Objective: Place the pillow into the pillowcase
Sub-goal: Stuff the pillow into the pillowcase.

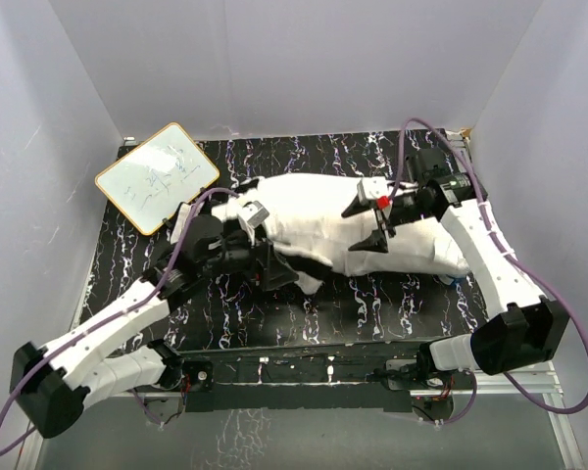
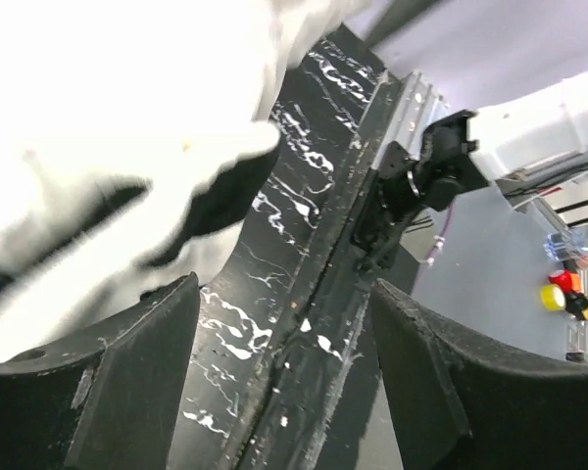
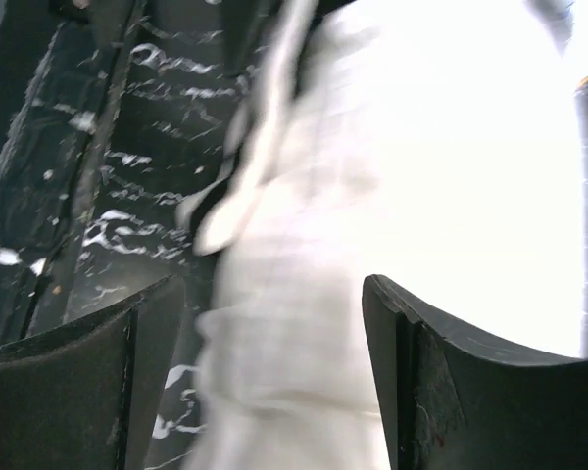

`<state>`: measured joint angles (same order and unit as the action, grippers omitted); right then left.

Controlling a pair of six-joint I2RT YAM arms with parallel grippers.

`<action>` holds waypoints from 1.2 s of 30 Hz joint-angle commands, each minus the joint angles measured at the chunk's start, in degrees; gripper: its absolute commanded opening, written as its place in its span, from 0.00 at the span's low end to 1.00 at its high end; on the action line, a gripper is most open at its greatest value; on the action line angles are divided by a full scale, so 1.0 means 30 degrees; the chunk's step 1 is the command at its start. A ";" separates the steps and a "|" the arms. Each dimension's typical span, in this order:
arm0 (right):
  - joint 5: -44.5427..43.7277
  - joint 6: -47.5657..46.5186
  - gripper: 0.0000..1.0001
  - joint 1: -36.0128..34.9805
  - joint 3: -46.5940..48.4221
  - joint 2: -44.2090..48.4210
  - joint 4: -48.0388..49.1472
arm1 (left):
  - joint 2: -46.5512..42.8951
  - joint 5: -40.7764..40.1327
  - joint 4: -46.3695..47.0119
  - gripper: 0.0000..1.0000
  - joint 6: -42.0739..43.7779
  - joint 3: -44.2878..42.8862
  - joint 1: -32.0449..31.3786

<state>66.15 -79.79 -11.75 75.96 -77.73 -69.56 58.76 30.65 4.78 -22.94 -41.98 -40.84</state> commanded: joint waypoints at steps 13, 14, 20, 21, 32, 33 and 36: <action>-0.2329 1.1338 0.77 -0.5222 -0.1940 -0.0510 1.0927 | -0.0263 -0.9706 -1.4506 0.58 -0.2065 -0.7544 0.0049; -0.1538 1.0714 0.77 -0.5558 -0.1799 -0.0638 1.0360 | -0.0220 -1.0041 -1.4727 0.55 -0.2177 -0.7439 0.0049; -0.3528 1.1065 0.77 -0.8115 -0.0779 -0.1772 1.0561 | -0.0350 -1.1524 -1.6277 0.46 -0.3461 -0.6639 0.0061; -0.4226 1.1248 0.77 -0.8446 -0.0881 -0.1935 1.0919 | -0.0304 -1.1426 -1.6410 0.45 -0.3659 -0.6399 0.0050; -0.7771 1.2973 0.77 -0.9734 -0.3422 -0.2034 1.4275 | 0.0978 -1.0954 -1.6679 0.18 -0.4321 -0.4726 0.0062; -0.8111 1.3142 0.77 -0.9883 -0.3475 -0.2070 1.4485 | 0.1107 -1.1017 -1.6903 0.13 -0.4276 -0.4878 0.0050; -0.8944 1.4057 0.77 -1.0179 -0.3449 -0.2247 1.5328 | 0.1013 -1.1043 -1.7302 0.00 -0.4141 -0.5213 0.0049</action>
<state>45.45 -41.50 -41.01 66.41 -84.16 -29.69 62.00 -1.67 -43.27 -35.73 -55.61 -40.82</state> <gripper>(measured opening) 0.765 0.062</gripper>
